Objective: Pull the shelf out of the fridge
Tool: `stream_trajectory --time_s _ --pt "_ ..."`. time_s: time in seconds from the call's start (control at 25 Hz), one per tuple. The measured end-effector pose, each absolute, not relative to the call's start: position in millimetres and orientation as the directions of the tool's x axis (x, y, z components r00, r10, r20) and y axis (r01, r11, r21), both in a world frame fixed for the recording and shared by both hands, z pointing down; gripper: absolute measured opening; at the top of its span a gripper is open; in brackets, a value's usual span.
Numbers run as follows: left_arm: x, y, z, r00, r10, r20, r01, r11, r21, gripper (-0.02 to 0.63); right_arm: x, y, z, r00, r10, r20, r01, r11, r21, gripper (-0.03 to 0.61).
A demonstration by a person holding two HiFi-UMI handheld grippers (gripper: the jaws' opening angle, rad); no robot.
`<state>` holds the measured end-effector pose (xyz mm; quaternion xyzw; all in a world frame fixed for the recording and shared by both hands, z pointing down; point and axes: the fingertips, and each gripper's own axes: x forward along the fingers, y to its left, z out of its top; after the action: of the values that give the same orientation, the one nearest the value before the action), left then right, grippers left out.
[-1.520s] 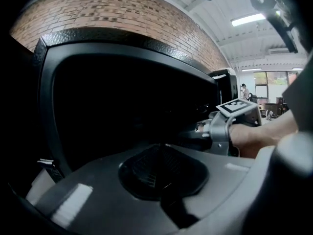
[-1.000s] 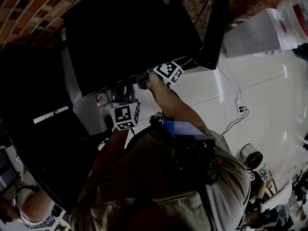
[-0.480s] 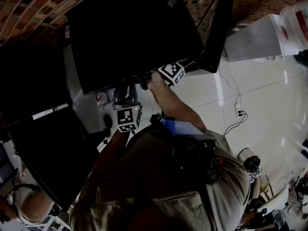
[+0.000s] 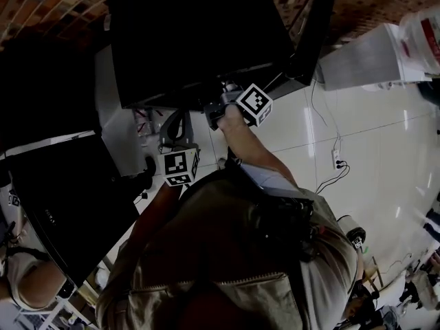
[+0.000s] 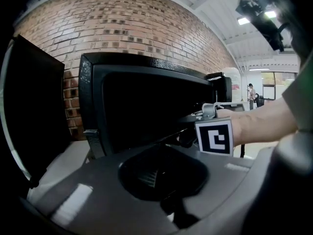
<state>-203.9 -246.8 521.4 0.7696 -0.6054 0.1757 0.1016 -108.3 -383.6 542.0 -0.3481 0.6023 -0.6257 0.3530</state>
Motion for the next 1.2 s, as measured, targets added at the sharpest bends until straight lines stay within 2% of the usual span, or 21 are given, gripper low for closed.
stream_trajectory --time_s 0.36,0.68,1.2 --pt "-236.2 -184.4 534.1 0.130 -0.898 0.420 -0.984 -0.169 -0.057 0.006 -96.5 -331.2 528.1 -0.509 -0.861 -0.013 0.033 -0.004 -0.999 0.012" --pt "-269.9 -131.7 536.3 0.060 -0.918 0.391 -0.995 -0.088 -0.054 0.006 -77.3 -268.2 517.4 -0.508 -0.861 -0.019 0.011 0.016 -1.000 0.014" --pt "-277.3 -62.7 498.5 0.053 -0.958 0.280 -0.999 -0.050 0.018 0.006 -49.0 -137.4 459.5 -0.515 -0.854 -0.073 0.037 0.063 -0.997 0.012"
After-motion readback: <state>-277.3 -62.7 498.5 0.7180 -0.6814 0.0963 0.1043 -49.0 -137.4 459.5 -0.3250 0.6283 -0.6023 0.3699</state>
